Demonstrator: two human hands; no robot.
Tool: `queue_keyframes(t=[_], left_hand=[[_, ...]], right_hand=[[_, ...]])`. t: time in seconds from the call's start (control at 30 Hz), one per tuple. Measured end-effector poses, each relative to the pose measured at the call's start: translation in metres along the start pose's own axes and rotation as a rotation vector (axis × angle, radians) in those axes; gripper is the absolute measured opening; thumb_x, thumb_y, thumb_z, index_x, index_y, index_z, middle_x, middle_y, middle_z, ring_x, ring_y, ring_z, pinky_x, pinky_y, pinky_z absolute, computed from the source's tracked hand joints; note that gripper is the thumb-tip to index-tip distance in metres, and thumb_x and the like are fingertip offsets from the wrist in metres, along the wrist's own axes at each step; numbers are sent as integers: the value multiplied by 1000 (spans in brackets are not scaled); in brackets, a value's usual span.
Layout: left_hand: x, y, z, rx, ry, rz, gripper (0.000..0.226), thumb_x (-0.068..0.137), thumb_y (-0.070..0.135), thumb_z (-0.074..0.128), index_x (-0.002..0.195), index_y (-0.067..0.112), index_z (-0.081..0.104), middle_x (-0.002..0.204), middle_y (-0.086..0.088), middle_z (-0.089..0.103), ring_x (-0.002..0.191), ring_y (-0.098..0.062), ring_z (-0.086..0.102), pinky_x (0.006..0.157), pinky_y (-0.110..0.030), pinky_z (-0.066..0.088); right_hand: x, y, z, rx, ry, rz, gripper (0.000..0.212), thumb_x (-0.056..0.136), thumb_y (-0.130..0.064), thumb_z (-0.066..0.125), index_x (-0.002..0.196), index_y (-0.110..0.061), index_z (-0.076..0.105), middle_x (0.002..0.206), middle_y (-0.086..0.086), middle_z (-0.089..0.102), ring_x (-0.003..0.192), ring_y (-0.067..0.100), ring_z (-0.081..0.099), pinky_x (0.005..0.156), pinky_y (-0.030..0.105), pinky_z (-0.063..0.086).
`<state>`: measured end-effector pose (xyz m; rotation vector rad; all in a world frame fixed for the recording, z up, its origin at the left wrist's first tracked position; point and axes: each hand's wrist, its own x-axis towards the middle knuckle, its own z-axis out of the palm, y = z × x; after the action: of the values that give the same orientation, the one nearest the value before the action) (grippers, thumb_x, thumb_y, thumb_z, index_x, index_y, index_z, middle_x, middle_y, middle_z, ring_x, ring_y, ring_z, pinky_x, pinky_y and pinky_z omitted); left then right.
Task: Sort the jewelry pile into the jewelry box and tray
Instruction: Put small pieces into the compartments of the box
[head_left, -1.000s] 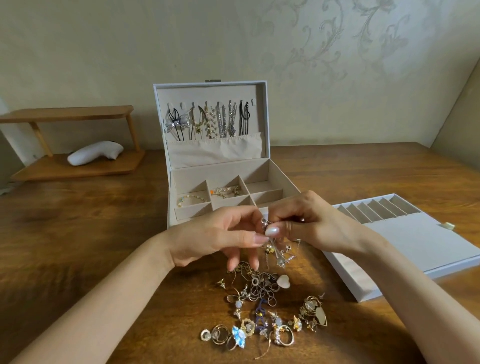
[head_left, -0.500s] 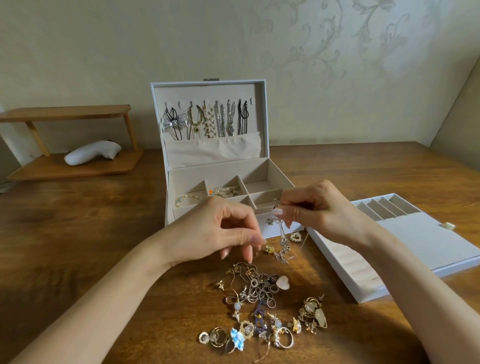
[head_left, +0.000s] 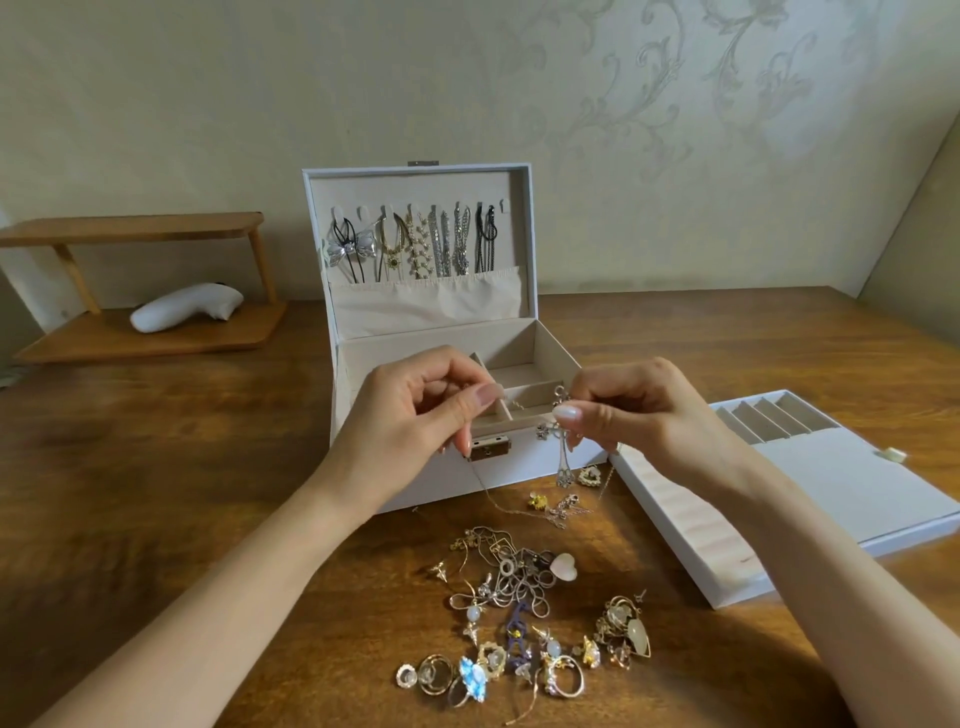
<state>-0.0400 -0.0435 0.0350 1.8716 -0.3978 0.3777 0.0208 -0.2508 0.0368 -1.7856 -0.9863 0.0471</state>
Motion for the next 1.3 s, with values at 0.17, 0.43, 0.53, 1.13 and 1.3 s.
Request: queue_keyframes(t=[0.17, 0.43, 0.53, 1.13, 1.3], left_hand=[[-3, 4, -2, -96, -312, 79, 35, 84, 46, 60, 89, 12, 67, 68, 0, 66, 56, -11, 55, 50, -15, 40], [-3, -6, 21, 104, 48, -41, 34, 68, 41, 68, 93, 22, 56, 82, 7, 67, 67, -10, 59, 62, -17, 48], [-3, -5, 19, 124, 40, -39, 28, 69, 40, 66, 90, 21, 65, 82, 4, 68, 76, -14, 63, 72, -29, 52], [6, -30, -5, 441, 308, 95, 11, 84, 13, 69, 85, 8, 59, 70, 6, 64, 63, -7, 65, 57, -28, 56], [9, -35, -6, 518, 311, 47, 16, 84, 12, 68, 78, 12, 53, 70, -1, 63, 62, -11, 60, 58, -21, 51]], right_hand=[[2, -1, 4, 8, 67, 18, 29, 83, -35, 66, 56, -25, 63, 51, 3, 50, 50, 16, 40, 49, 23, 31], [4, 2, 24, 125, 151, 41, 24, 81, -29, 63, 59, -19, 64, 48, -2, 48, 45, 7, 41, 49, 14, 34], [3, -1, 25, 150, 130, 49, 24, 81, -28, 61, 66, -9, 66, 47, -1, 50, 43, 2, 40, 48, 9, 32], [24, -26, -8, 248, 132, 240, 27, 78, -34, 61, 68, -12, 73, 57, 4, 61, 43, 9, 40, 41, 17, 28], [49, -54, -17, 296, 89, 138, 23, 75, -33, 62, 61, -16, 69, 52, 2, 58, 39, 9, 42, 39, 16, 32]])
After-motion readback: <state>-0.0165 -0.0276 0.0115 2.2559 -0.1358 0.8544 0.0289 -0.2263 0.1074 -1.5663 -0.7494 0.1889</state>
